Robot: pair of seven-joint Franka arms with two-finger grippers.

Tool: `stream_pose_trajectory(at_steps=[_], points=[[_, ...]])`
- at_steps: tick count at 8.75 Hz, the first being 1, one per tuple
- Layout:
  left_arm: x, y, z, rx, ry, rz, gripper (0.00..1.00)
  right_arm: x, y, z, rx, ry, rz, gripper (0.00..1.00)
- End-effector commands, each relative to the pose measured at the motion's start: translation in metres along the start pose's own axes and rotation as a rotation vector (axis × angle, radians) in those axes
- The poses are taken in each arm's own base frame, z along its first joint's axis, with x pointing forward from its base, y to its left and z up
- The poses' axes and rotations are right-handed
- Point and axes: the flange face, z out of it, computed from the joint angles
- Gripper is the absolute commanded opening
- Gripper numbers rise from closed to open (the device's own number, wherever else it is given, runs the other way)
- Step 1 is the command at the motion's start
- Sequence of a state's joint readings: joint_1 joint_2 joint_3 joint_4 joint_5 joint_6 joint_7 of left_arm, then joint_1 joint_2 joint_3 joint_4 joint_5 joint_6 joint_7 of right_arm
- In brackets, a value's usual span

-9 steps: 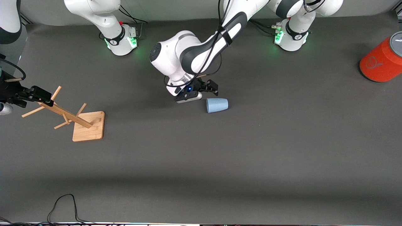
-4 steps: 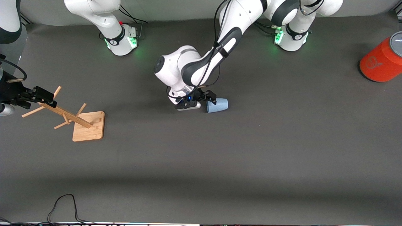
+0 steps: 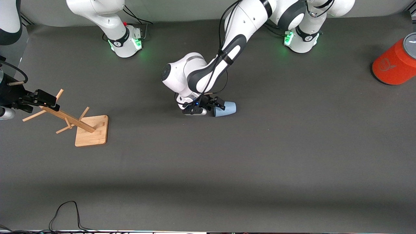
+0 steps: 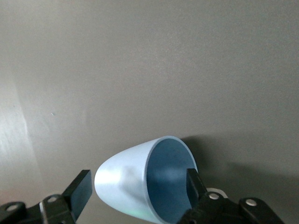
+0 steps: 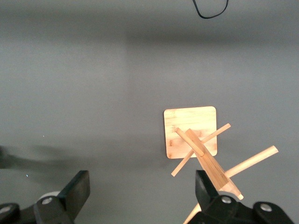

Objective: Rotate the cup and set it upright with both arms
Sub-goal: 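Lower the left gripper and grasp the rim of the lying cup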

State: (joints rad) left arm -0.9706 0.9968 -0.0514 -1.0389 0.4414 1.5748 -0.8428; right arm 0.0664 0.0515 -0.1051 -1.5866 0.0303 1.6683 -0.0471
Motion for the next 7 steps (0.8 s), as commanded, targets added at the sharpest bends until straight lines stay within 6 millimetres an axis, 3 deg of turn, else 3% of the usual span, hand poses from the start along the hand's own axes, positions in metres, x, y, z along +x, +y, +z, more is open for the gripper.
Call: stream_pose_trajectory(at_steps=[1, 2, 3, 4, 7], points=[[-0.005, 0.001, -0.002, 0.052, 0.022, 0.059, 0.46, -0.002, 0.0, 0.0, 0.019, 0.005, -0.014, 1.0], [-0.007, 0.002, -0.001, 0.059, 0.018, 0.085, 0.33, -0.001, 0.001, 0.0, 0.019, 0.003, -0.014, 1.0], [-0.006, 0.001, -0.001, 0.064, 0.021, 0.088, 0.06, 0.002, 0.0, 0.0, 0.018, 0.006, -0.014, 1.0], [-0.007, 0.002, 0.002, 0.071, 0.02, 0.095, 0.0, 0.004, 0.0, 0.004, 0.016, -0.003, -0.025, 1.0], [-0.007, -0.009, -0.004, 0.091, -0.007, 0.126, 0.0, 0.004, 0.003, 0.001, 0.001, 0.002, -0.02, 1.0]])
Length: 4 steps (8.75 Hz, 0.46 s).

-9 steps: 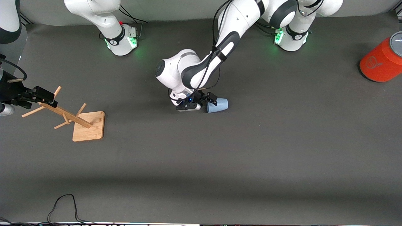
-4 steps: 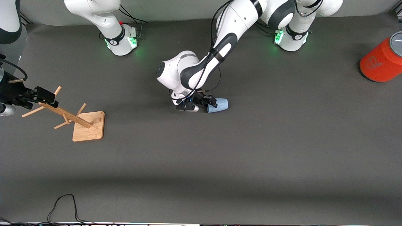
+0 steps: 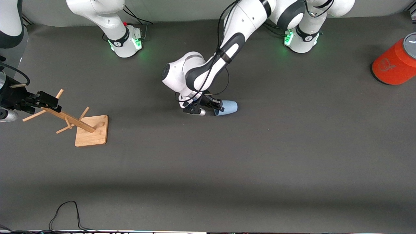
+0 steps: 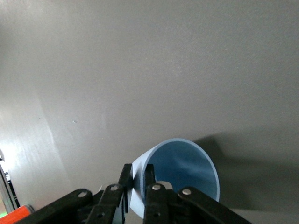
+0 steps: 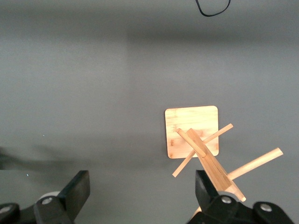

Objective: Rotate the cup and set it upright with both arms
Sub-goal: 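Lift and rotate the cup upright with the left gripper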

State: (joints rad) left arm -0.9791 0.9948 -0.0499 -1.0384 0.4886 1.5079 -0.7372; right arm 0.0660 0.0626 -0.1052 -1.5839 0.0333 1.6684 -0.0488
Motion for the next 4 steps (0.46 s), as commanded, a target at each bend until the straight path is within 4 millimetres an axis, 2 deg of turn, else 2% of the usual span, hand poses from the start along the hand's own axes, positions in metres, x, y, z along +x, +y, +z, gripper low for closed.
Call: stream_pose_trajectory(at_steps=[1, 4], points=[[0.0, -0.019, -0.015, 0.01, -0.007, 0.039, 0.0, 0.002, 0.003, -0.004, -0.001, 0.01, -0.018, 1.0], [0.017, -0.106, -0.046, -0.013, -0.052, 0.038, 0.0, 0.004, 0.002, 0.001, -0.003, 0.003, -0.021, 1.0]])
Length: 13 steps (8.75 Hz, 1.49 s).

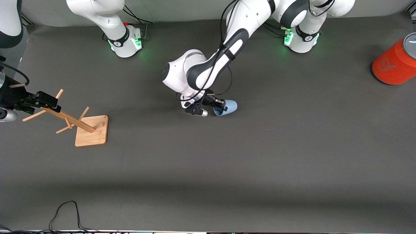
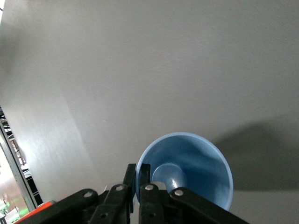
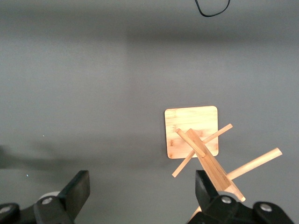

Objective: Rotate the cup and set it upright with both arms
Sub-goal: 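Lift and rotate the cup upright with the left gripper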

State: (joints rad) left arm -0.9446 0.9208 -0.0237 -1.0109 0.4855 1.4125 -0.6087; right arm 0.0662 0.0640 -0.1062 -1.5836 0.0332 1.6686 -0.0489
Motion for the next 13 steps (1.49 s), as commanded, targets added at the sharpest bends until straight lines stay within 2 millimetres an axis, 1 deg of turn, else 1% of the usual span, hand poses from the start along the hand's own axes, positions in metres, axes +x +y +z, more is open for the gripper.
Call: stream_pose_trajectory(at_steps=[1, 2, 3, 4, 5, 7, 8, 9, 10, 11, 12, 13], points=[[0.001, -0.084, -0.038, -0.098, -0.039, -0.027, 0.0, 0.004, 0.001, 0.001, -0.003, 0.003, -0.024, 1.0], [-0.001, -0.13, -0.06, -0.179, -0.038, -0.047, 0.0, 0.004, 0.003, 0.001, -0.003, 0.004, -0.021, 1.0], [-0.002, -0.194, -0.072, -0.273, -0.046, -0.094, 0.0, 0.002, 0.003, -0.002, -0.002, 0.007, -0.018, 1.0], [-0.007, -0.245, -0.079, -0.362, -0.064, -0.128, 0.0, 0.002, 0.003, -0.002, -0.002, 0.007, -0.019, 1.0], [-0.02, -0.292, -0.088, -0.435, -0.066, -0.175, 0.0, 0.002, 0.002, -0.002, -0.002, 0.007, -0.019, 1.0], [-0.05, -0.355, -0.089, -0.549, -0.045, -0.243, 0.0, 0.002, 0.003, -0.005, -0.003, 0.013, -0.016, 1.0], [-0.065, -0.367, -0.087, -0.584, -0.019, -0.263, 0.0, 0.002, 0.006, -0.006, -0.003, 0.016, -0.013, 1.0], [-0.076, -0.37, -0.076, -0.629, 0.022, -0.291, 0.0, 0.002, 0.007, -0.007, -0.003, 0.018, -0.01, 1.0], [-0.08, -0.368, -0.055, -0.667, 0.053, -0.321, 0.0, 0.002, 0.007, -0.007, -0.003, 0.018, -0.012, 1.0], [-0.08, -0.357, -0.036, -0.684, 0.091, -0.347, 0.0, 0.001, 0.007, -0.008, -0.003, 0.018, -0.01, 1.0], [-0.077, -0.34, -0.017, -0.696, 0.122, -0.365, 0.0, 0.002, 0.005, -0.007, -0.003, 0.016, -0.013, 1.0], [-0.072, -0.323, 0.003, -0.733, 0.137, -0.442, 0.0, 0.002, 0.005, -0.007, -0.003, 0.014, -0.013, 1.0]])
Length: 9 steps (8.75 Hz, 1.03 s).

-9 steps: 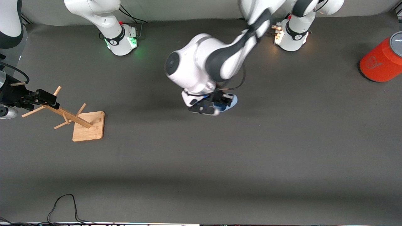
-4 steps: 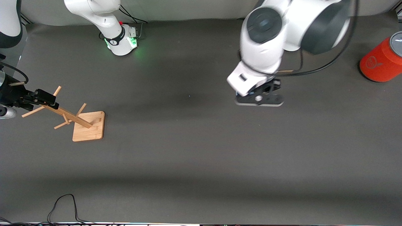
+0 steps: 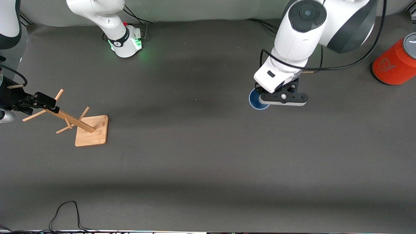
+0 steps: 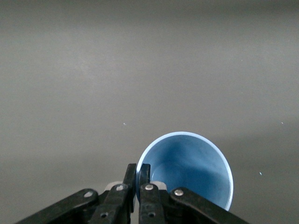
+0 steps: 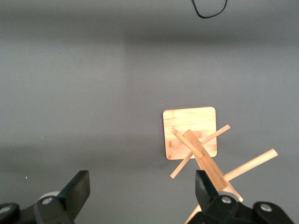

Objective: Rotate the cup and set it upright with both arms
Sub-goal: 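Lift and rotate the cup upright with the left gripper, then set the upright cup down on the table with the left gripper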

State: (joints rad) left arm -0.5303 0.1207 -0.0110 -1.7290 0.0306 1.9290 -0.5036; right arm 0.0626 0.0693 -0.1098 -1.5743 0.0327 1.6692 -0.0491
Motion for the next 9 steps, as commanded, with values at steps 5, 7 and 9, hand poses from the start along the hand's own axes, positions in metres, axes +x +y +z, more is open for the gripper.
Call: stream_pose_trajectory(at_steps=[5, 7, 9], points=[[-0.036, 0.043, 0.161, -0.115, 0.099, -0.178, 0.0, 0.0, 0.001, -0.005, -0.001, 0.008, -0.022, 1.0], [-0.06, 0.066, 0.204, -0.104, 0.101, -0.151, 0.0, 0.0, 0.002, -0.004, -0.001, 0.007, -0.018, 1.0], [-0.082, 0.066, 0.229, -0.112, 0.11, -0.134, 0.0, 0.0, 0.004, -0.005, -0.001, 0.008, -0.017, 1.0]])
